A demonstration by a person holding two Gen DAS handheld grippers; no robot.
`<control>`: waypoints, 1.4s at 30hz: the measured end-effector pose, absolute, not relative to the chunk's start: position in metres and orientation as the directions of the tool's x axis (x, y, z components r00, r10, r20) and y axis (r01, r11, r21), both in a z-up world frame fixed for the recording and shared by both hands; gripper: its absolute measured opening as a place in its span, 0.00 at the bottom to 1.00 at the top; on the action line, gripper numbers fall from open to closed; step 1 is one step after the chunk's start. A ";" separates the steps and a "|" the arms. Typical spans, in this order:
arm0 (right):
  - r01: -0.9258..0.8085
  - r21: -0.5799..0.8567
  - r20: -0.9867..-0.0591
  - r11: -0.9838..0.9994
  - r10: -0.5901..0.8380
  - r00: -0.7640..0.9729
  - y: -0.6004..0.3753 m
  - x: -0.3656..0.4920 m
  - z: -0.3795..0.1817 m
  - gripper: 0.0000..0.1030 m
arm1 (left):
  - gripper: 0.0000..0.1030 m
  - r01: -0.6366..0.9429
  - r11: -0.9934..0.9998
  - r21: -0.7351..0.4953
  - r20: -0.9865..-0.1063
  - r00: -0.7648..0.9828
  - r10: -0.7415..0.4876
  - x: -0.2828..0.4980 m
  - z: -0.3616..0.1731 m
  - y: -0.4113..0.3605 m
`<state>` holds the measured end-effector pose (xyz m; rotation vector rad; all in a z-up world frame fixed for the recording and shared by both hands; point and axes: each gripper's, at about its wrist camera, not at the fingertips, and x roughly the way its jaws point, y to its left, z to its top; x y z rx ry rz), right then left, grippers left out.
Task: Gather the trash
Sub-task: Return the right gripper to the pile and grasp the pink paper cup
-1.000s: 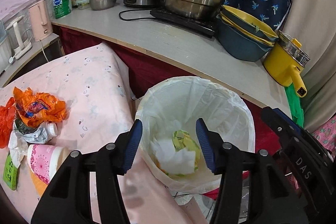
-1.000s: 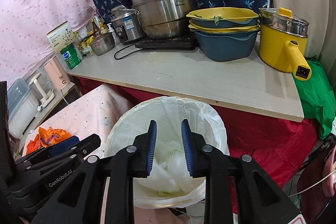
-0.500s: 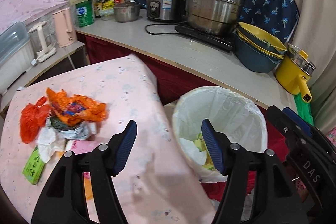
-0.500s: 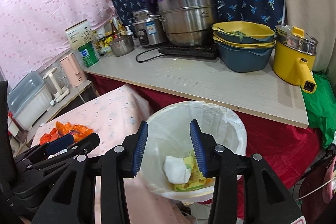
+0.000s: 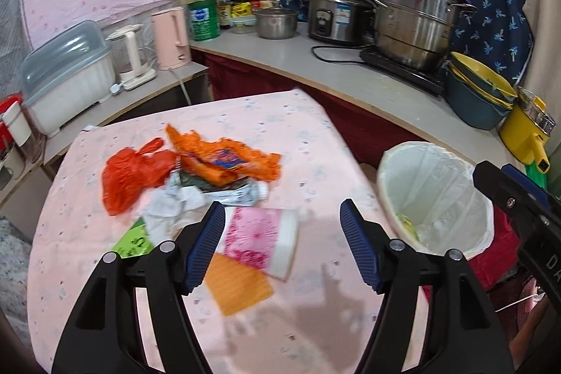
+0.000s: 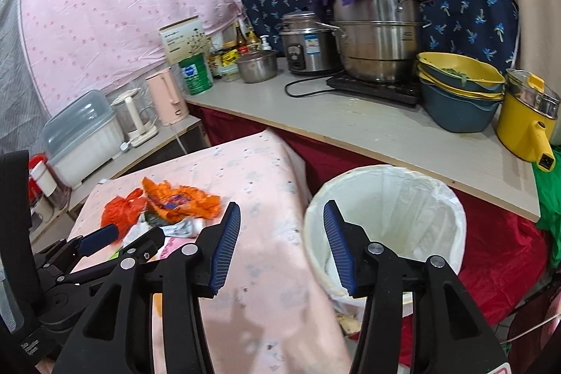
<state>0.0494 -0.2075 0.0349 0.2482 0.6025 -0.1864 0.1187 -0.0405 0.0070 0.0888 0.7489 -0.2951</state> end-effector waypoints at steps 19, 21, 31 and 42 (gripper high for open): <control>0.153 0.182 -0.648 0.971 0.001 0.762 -0.126 0.072 0.001 0.55 | 0.86 0.206 0.977 0.056 -0.691 0.714 -0.111 0.111 -0.021 0.076; 0.147 0.183 -0.664 0.972 0.013 0.747 -0.121 0.076 -0.007 0.55 | 0.86 0.200 0.977 0.070 -0.696 0.712 -0.096 0.114 -0.028 0.084; 0.126 0.201 -0.730 0.971 0.062 0.681 -0.098 0.103 -0.049 0.55 | 0.87 0.175 0.979 0.104 -0.739 0.672 -0.041 0.138 -0.070 0.127; 0.119 0.223 -0.772 0.967 0.101 0.627 -0.090 0.131 -0.080 0.55 | 0.87 0.222 0.965 0.136 -0.776 0.629 -0.036 0.161 -0.111 0.135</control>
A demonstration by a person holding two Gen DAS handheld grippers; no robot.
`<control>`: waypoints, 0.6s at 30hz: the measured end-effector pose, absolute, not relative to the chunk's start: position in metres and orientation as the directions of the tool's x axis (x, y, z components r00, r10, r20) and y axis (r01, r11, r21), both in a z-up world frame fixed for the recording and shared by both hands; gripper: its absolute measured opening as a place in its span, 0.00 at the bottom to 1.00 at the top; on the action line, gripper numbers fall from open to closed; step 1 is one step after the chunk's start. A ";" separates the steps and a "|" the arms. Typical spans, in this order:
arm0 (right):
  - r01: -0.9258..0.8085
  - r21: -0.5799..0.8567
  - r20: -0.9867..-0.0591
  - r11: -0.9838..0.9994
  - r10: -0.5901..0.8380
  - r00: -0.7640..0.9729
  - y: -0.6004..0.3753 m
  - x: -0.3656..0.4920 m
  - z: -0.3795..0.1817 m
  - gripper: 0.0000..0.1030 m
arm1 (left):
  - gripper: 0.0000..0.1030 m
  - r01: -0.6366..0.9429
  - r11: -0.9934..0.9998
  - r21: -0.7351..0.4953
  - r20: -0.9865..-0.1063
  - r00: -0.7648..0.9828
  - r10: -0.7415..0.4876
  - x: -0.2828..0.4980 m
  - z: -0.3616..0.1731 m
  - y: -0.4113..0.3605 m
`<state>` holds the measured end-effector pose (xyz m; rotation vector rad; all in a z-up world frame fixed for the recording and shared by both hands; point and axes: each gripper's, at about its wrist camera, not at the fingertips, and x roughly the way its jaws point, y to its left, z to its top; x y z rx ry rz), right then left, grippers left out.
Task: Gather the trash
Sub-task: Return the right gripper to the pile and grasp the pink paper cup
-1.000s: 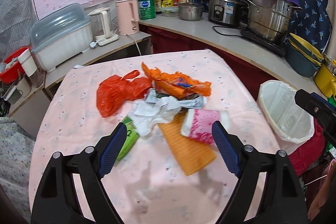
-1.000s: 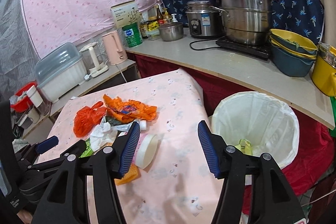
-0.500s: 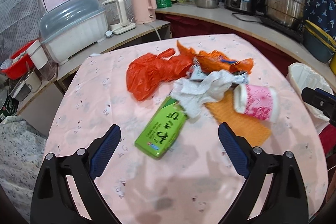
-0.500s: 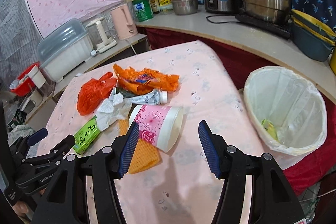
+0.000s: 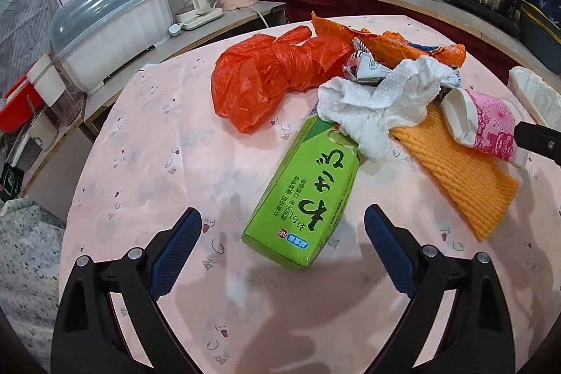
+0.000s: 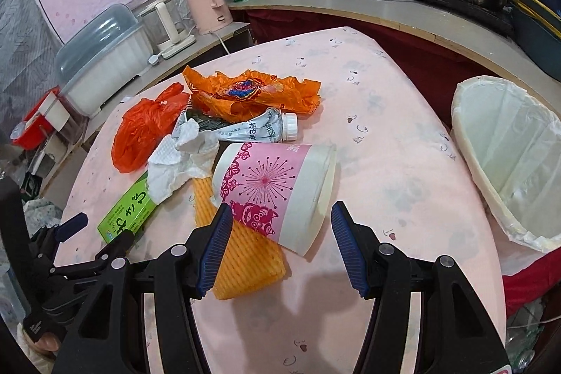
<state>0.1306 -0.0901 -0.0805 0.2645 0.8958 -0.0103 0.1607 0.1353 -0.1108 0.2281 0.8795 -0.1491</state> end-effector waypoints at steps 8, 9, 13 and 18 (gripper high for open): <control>0.105 0.228 -0.784 0.968 0.118 0.610 -0.084 0.142 -0.091 0.55 | 0.76 0.251 0.963 0.094 -0.797 0.599 -0.078 0.172 -0.123 0.133; 0.101 0.228 -0.783 0.968 0.121 0.610 -0.084 0.142 -0.091 0.55 | 0.73 0.258 0.963 0.083 -0.803 0.590 -0.089 0.172 -0.124 0.132; 0.092 0.230 -0.781 0.969 0.128 0.611 -0.082 0.144 -0.092 0.55 | 0.60 0.253 0.966 0.058 -0.813 0.573 -0.101 0.172 -0.126 0.129; 0.086 0.243 -0.779 0.966 0.142 0.610 -0.081 0.145 -0.093 0.50 | 0.53 0.254 0.967 0.030 -0.812 0.571 -0.124 0.161 -0.120 0.119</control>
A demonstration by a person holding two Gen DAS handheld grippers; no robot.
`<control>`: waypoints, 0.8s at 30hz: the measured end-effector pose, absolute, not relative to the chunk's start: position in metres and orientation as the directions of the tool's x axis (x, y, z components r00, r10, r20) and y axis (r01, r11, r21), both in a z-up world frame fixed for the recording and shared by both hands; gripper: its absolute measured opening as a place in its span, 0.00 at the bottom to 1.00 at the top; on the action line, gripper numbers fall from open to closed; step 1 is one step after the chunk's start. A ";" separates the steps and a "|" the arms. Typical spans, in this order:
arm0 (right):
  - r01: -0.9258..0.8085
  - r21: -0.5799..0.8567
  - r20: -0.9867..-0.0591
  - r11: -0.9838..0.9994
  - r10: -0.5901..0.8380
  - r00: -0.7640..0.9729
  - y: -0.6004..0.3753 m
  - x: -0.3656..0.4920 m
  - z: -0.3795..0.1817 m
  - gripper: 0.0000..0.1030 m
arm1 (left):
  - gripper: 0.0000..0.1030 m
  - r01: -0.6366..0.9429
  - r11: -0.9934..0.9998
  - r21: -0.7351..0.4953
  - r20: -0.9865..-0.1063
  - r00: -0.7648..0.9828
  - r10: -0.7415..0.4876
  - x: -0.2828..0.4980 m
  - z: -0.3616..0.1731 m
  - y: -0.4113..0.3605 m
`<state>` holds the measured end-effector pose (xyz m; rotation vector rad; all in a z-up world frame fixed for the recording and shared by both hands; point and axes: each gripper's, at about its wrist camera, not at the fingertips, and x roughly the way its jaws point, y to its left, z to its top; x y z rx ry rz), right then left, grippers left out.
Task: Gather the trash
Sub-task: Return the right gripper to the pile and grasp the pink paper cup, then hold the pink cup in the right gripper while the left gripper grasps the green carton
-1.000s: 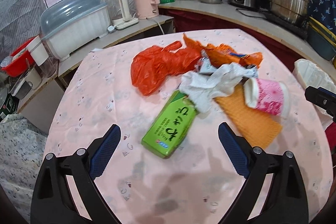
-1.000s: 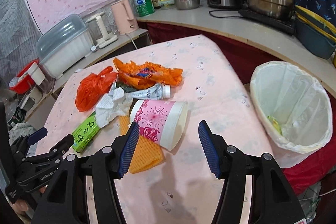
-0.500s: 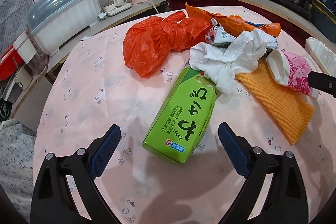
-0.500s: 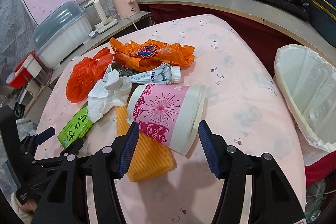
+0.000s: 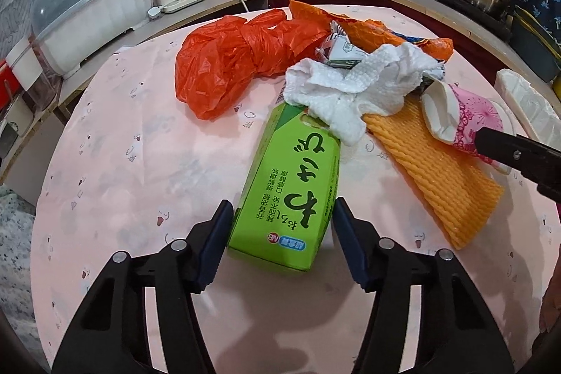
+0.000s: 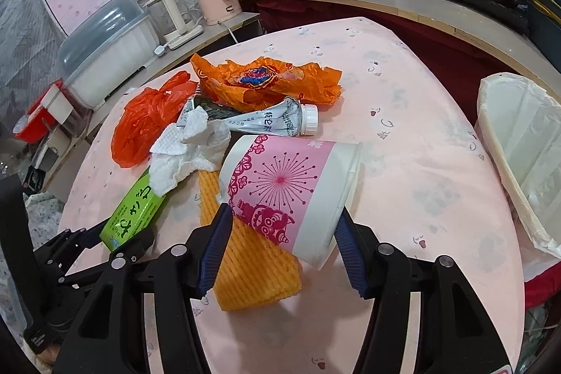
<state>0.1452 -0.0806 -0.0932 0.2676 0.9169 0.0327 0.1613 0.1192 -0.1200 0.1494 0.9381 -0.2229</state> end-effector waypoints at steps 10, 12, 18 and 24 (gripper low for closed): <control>0.030 0.258 -0.758 0.966 0.183 0.627 -0.074 0.136 -0.082 0.06 | 0.47 0.234 0.972 -0.004 -0.801 0.581 -0.143 0.138 -0.099 0.096; 0.023 0.251 -0.749 0.968 0.179 0.638 -0.075 0.133 -0.077 0.03 | 0.47 0.234 0.972 -0.004 -0.798 0.585 -0.144 0.135 -0.094 0.092; 0.012 0.257 -0.719 0.966 0.183 0.671 -0.080 0.121 -0.059 0.03 | 0.47 0.233 0.972 0.008 -0.783 0.606 -0.139 0.121 -0.077 0.080; 0.012 0.269 -0.680 0.963 0.181 0.710 -0.091 0.107 -0.038 0.03 | 0.46 0.230 0.973 0.012 -0.762 0.632 -0.141 0.110 -0.057 0.070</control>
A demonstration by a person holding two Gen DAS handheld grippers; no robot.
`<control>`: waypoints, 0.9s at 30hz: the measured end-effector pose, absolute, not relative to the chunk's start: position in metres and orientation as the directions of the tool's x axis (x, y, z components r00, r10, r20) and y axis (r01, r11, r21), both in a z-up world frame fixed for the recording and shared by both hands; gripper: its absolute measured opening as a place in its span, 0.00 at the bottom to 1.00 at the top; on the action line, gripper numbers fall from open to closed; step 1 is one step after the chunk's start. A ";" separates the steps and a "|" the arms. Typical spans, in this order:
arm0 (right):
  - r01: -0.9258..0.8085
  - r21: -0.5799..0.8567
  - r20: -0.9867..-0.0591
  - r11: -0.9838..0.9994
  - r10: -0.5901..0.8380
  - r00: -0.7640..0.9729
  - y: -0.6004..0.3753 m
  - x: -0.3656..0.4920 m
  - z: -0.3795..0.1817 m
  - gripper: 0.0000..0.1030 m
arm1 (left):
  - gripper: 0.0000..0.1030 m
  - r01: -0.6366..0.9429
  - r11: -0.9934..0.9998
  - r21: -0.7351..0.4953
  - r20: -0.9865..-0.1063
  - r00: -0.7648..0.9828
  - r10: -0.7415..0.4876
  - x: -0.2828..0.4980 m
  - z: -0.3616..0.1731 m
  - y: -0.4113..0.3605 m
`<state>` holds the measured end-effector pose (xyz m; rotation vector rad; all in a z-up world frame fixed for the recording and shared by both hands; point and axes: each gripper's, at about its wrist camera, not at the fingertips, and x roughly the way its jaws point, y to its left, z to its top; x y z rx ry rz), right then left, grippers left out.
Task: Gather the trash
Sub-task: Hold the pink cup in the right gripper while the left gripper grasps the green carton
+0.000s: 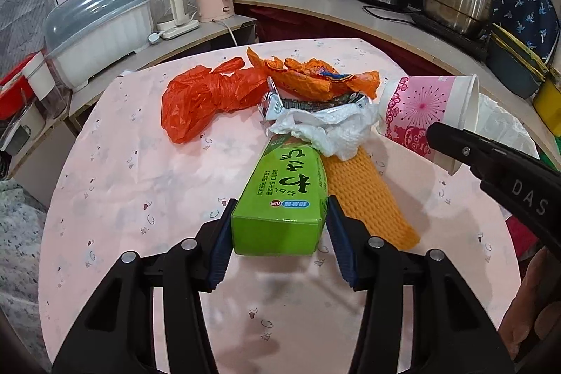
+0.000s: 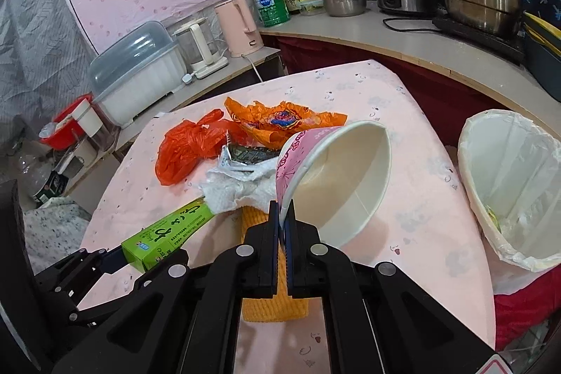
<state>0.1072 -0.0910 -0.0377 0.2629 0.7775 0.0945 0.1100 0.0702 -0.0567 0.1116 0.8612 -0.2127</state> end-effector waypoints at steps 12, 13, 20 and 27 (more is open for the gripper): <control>0.023 0.282 -0.605 0.959 0.159 0.780 -0.118 0.078 0.002 0.03 | 0.17 0.244 0.969 -0.033 -0.731 0.655 -0.190 0.094 -0.019 0.058; 0.023 0.282 -0.601 0.959 0.158 0.784 -0.119 0.076 0.004 0.03 | 0.17 0.244 0.969 -0.034 -0.729 0.657 -0.191 0.094 -0.018 0.058; 0.023 0.288 -0.597 0.957 0.161 0.786 -0.123 0.067 0.005 0.03 | 0.17 0.253 0.967 -0.041 -0.733 0.649 -0.201 0.087 -0.017 0.057; 0.025 0.294 -0.623 0.956 0.171 0.763 -0.122 0.065 -0.011 0.03 | 0.24 0.251 0.965 -0.075 -0.778 0.591 -0.214 0.094 -0.041 0.067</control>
